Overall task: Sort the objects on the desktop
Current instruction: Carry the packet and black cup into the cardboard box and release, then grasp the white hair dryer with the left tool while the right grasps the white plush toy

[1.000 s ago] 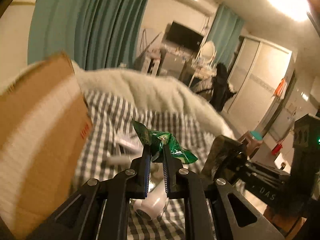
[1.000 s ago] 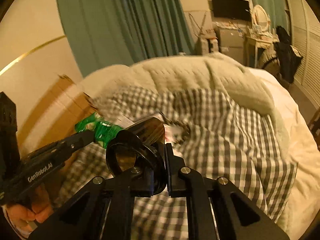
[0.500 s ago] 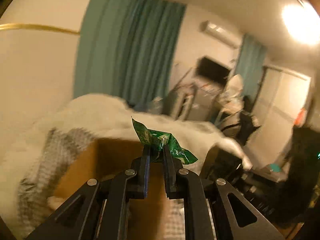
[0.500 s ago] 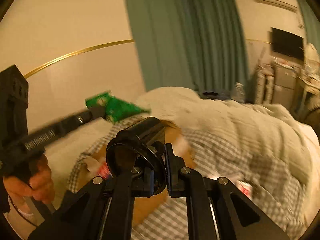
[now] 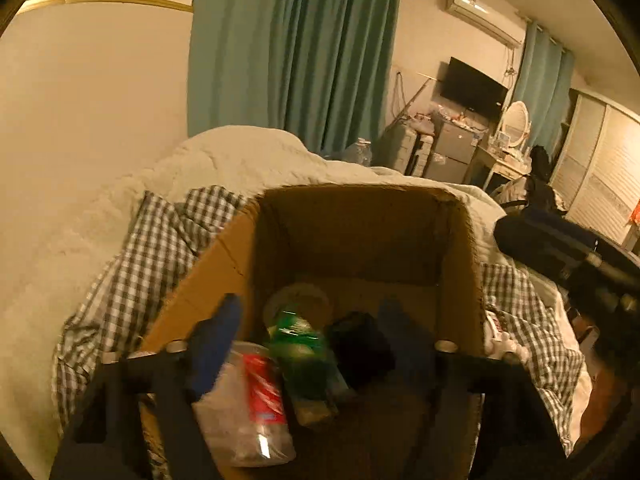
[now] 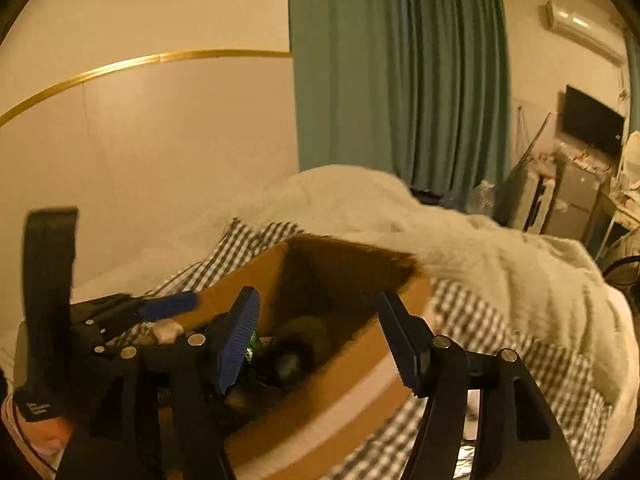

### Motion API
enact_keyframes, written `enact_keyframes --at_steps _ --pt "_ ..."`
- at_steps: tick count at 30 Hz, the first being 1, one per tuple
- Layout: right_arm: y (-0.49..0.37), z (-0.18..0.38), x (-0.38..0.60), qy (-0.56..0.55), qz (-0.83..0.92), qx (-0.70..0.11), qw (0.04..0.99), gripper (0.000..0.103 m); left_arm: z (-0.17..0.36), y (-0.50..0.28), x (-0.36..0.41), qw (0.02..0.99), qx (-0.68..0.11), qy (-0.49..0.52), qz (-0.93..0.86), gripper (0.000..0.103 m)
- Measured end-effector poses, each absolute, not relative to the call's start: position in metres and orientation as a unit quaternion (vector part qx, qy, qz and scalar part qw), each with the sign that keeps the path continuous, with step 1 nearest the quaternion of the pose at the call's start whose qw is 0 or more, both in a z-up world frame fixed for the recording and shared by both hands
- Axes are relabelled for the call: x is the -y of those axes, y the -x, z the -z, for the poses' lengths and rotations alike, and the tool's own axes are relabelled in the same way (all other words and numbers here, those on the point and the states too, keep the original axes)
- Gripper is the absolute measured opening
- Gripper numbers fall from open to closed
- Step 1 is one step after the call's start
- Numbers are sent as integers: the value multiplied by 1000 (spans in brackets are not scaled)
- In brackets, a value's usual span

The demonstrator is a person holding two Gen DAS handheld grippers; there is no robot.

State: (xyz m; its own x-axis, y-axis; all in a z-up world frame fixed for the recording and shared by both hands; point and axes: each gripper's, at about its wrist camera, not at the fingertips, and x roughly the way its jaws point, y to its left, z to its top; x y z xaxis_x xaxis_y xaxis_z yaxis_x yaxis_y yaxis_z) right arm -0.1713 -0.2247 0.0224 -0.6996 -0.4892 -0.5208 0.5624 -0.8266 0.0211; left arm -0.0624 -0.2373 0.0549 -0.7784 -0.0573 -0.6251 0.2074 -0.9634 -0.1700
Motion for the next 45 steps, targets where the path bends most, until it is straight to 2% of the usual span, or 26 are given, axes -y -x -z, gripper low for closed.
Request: enact_keyframes --at_steps 4,6,9,14,20,25,28,31,32,34,36,39,45 --pt "166 -31 197 -256 927 -52 271 70 -63 54 229 66 -125 -326 935 79" --pt "157 -32 177 -252 932 -54 254 71 -72 47 219 68 -115 -318 939 85" --pt "150 -24 136 -258 940 -53 216 72 -89 41 188 46 -92 -300 948 89" --pt "148 4 56 -297 941 -8 159 76 -100 47 119 -2 -78 -299 951 90" --pt "147 42 -9 -325 941 23 90 76 -50 90 38 -24 -53 -349 935 90" --pt "149 77 -41 -338 937 59 67 76 32 110 3 -25 -6 -407 913 90" --pt "148 103 -56 -349 933 71 51 76 67 115 -9 -45 13 -454 890 87" --pt "153 124 -73 -366 922 116 51 76 77 124 -20 -65 28 -471 879 87" --pt "155 128 -75 -372 919 125 52 76 80 127 -25 -74 33 -475 876 84" --pt "157 133 -77 -377 915 134 54 76 91 135 -33 -87 44 -495 863 72" --pt "155 133 -75 -376 915 132 57 76 103 137 -35 -86 48 -502 859 68" --pt "153 131 -68 -373 918 122 64 76 94 127 -29 -96 30 -489 867 67" --pt "158 135 -56 -379 916 106 75 76 58 97 2 -26 -7 -402 915 68"
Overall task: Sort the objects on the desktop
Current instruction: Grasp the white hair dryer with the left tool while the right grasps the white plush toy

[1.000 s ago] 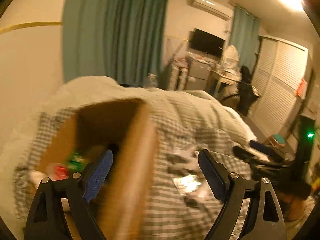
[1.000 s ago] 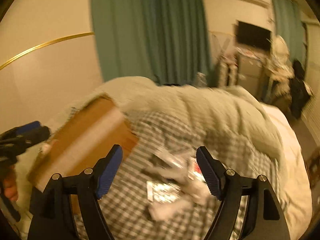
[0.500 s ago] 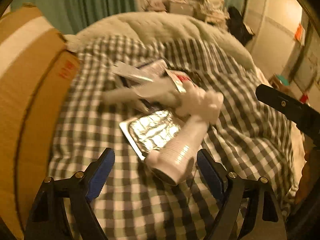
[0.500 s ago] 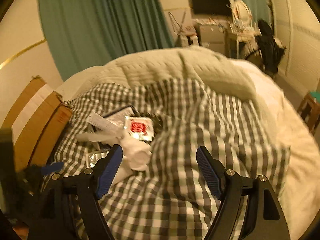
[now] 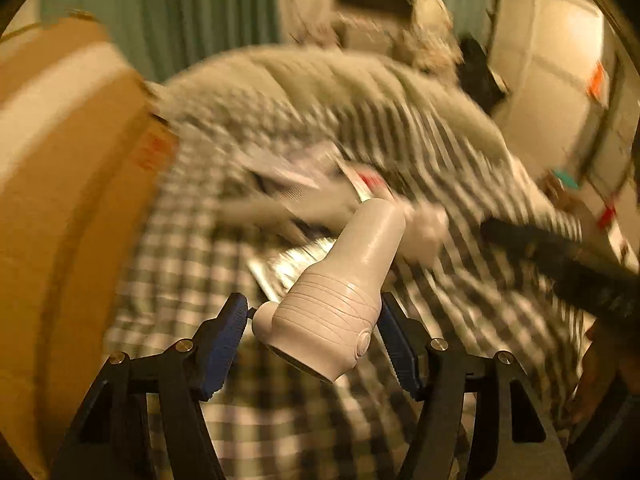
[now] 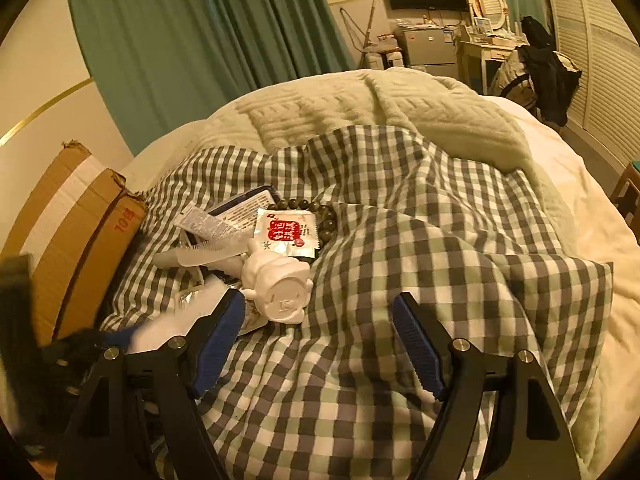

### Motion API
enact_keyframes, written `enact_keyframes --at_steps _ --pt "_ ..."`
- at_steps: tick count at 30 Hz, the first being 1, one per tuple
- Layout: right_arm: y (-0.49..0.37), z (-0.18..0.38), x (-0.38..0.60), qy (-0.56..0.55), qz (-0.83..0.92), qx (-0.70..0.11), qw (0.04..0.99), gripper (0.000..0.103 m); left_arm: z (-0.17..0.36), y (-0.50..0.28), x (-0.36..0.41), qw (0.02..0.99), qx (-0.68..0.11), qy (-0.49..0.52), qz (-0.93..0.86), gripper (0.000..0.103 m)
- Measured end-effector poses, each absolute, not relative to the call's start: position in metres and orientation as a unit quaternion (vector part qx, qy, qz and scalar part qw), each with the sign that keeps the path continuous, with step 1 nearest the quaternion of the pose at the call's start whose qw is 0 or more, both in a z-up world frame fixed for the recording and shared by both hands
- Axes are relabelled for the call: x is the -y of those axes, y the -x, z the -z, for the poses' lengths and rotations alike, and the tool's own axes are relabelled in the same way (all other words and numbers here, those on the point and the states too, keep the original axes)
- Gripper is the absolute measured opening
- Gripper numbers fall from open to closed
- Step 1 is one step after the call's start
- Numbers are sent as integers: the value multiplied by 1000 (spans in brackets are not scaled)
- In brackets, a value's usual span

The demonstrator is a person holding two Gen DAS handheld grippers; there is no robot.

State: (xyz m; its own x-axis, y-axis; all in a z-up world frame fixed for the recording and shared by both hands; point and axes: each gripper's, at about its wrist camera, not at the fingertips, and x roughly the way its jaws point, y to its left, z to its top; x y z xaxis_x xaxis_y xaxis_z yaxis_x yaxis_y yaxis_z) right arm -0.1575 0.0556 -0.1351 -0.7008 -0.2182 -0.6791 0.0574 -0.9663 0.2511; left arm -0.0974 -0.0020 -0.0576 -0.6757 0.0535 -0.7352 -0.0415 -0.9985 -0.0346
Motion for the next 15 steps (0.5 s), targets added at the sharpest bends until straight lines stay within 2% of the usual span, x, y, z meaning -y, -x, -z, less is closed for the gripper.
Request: enact_keyframes --at_steps 4,10,15 --pt "172 137 -43 -385 914 92 92 76 54 100 21 -26 31 392 -919 68" --pt "217 164 -13 -443 889 49 106 77 72 106 48 -47 82 423 -901 68" --pt "229 178 5 -465 879 7 101 78 73 103 46 -51 75 419 -904 68"
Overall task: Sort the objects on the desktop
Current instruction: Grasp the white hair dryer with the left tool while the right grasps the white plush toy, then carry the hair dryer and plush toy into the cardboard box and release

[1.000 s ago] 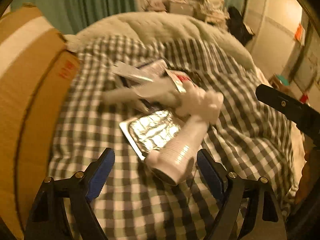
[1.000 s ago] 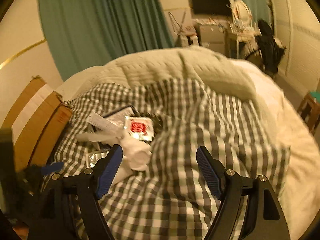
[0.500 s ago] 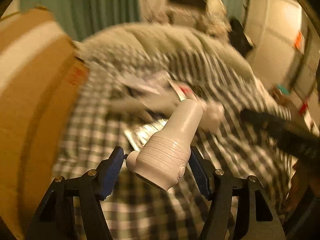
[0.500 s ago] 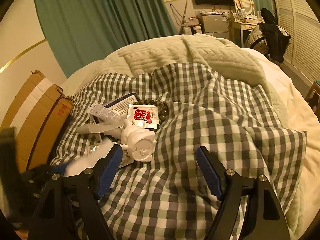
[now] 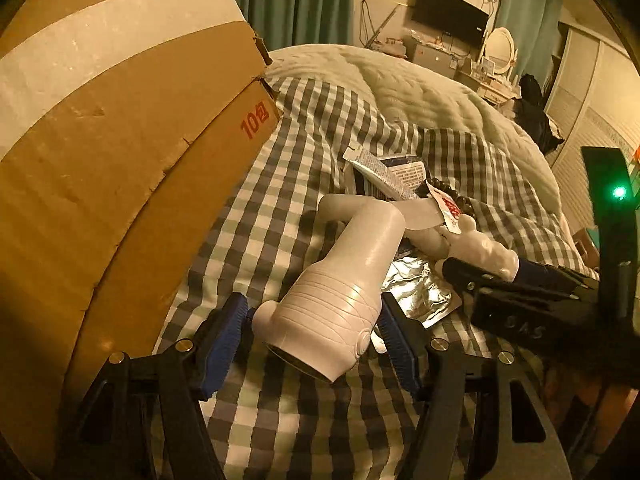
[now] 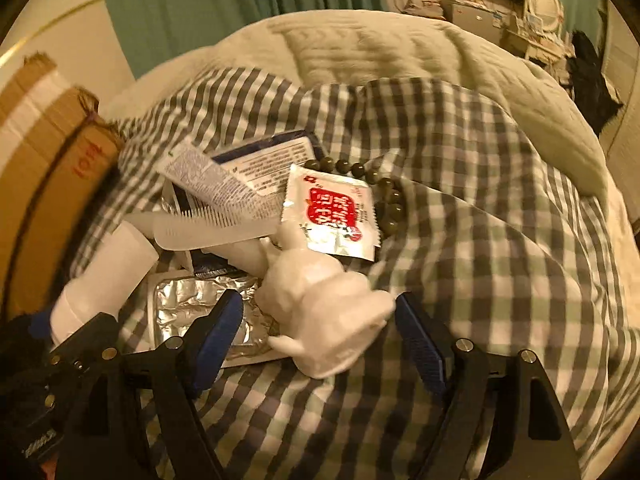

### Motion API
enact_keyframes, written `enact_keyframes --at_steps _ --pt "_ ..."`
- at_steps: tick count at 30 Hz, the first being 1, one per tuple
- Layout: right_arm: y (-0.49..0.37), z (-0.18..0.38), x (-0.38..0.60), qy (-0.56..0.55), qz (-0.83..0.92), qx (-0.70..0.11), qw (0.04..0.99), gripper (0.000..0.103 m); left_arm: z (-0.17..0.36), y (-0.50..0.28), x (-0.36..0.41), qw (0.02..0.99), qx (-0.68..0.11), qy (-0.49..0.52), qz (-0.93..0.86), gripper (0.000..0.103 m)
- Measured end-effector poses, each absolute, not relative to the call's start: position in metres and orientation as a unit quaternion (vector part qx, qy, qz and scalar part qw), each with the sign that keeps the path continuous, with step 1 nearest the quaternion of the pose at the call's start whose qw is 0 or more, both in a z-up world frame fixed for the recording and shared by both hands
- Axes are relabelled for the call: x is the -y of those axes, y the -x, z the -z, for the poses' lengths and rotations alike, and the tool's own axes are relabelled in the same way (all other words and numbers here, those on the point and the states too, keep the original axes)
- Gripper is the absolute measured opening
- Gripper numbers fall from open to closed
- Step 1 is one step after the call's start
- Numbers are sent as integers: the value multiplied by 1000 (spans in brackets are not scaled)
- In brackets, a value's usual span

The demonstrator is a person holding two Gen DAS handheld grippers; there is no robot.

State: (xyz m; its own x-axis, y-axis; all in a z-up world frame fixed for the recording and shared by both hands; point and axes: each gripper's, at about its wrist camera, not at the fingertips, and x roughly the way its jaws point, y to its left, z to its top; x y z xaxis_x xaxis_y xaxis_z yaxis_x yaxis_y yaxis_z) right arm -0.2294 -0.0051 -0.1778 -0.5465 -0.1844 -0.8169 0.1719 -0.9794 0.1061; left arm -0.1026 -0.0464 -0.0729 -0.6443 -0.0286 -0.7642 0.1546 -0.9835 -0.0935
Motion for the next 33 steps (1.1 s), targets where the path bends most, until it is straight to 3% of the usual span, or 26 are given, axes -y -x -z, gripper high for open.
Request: enact_keyframes --at_steps 1,2,17,33 --pt "229 180 8 -465 880 -3 98 74 73 103 45 51 -76 -418 904 68" --pt "226 181 9 -463 881 -10 93 59 73 104 44 52 -77 -416 904 68" --pt "154 134 -11 -394 911 42 111 58 67 100 46 48 -95 -389 915 68" --pt "111 71 15 -345 927 20 148 58 -37 54 74 17 -127 -270 954 68"
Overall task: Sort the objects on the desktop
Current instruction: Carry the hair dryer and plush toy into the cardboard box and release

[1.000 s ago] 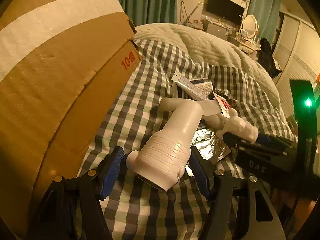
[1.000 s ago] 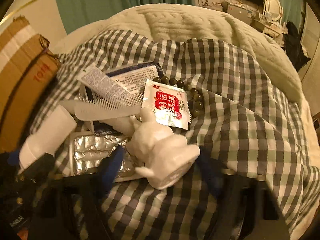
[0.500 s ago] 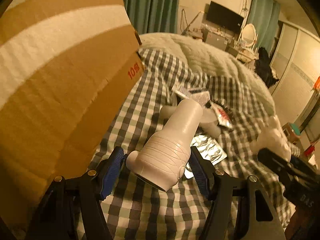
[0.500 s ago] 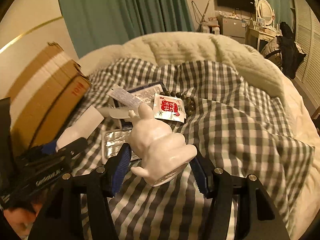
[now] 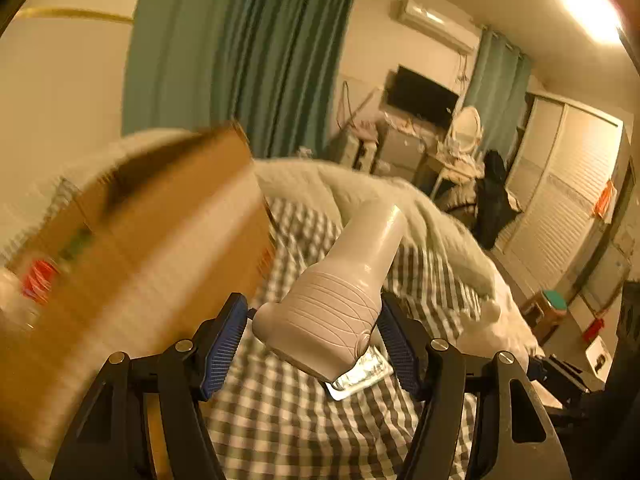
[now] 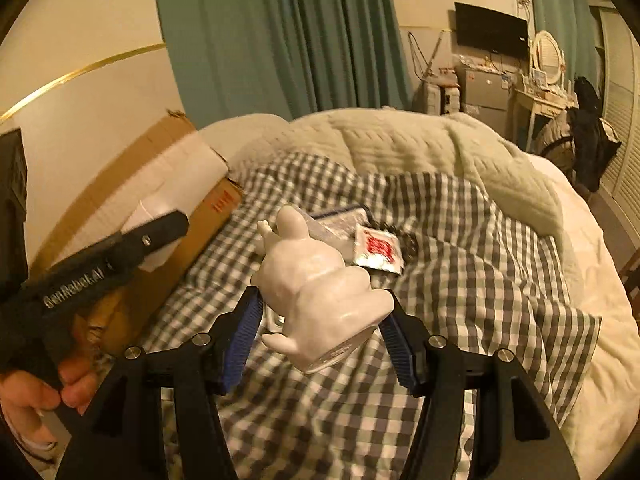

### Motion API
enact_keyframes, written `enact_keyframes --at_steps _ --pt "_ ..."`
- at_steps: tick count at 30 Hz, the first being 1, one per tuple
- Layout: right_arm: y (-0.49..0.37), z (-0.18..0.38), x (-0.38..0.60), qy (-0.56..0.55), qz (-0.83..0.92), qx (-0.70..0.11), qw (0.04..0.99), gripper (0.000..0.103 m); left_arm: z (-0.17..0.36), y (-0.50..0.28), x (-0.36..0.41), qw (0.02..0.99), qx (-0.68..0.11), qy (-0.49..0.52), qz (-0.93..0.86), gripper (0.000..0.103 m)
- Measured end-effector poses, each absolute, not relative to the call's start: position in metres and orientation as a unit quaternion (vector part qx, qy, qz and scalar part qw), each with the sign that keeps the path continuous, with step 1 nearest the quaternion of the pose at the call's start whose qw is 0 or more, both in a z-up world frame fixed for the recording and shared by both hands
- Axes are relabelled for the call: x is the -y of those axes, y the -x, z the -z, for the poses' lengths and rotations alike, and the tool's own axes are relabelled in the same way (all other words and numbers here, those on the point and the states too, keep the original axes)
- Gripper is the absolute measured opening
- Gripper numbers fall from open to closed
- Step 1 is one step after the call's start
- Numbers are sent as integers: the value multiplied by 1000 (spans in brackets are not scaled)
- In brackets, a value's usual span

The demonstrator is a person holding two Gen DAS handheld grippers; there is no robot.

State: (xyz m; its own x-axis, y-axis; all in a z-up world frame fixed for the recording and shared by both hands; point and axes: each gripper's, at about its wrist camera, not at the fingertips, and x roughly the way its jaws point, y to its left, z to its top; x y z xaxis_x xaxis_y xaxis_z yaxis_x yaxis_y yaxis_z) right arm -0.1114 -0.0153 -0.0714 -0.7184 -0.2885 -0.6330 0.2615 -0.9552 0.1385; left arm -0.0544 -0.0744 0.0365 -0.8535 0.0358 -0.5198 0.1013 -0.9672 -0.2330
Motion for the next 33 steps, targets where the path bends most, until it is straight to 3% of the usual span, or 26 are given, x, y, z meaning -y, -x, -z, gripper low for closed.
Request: enact_keyframes --at_steps 7,12,20,27,28,31,33 --pt "117 13 69 -316 919 2 235 58 -102 32 135 48 -176 -242 953 68" --pt "125 -29 135 -286 912 -38 292 58 -126 11 194 141 -164 -210 953 68" --pt "144 -41 239 -298 890 -82 335 58 -90 5 272 235 -161 -258 923 68" --pt "166 -24 289 -293 898 -126 303 59 -41 33 278 201 -156 -313 915 69" --pt "170 -20 290 -298 897 -125 301 60 -36 31 277 198 -154 -316 915 70" --pt "169 -14 284 -289 904 -119 293 82 -29 27 260 189 -129 -312 922 85" --pt "165 -14 275 -279 909 -116 287 82 -34 26 248 192 -101 -301 929 90"
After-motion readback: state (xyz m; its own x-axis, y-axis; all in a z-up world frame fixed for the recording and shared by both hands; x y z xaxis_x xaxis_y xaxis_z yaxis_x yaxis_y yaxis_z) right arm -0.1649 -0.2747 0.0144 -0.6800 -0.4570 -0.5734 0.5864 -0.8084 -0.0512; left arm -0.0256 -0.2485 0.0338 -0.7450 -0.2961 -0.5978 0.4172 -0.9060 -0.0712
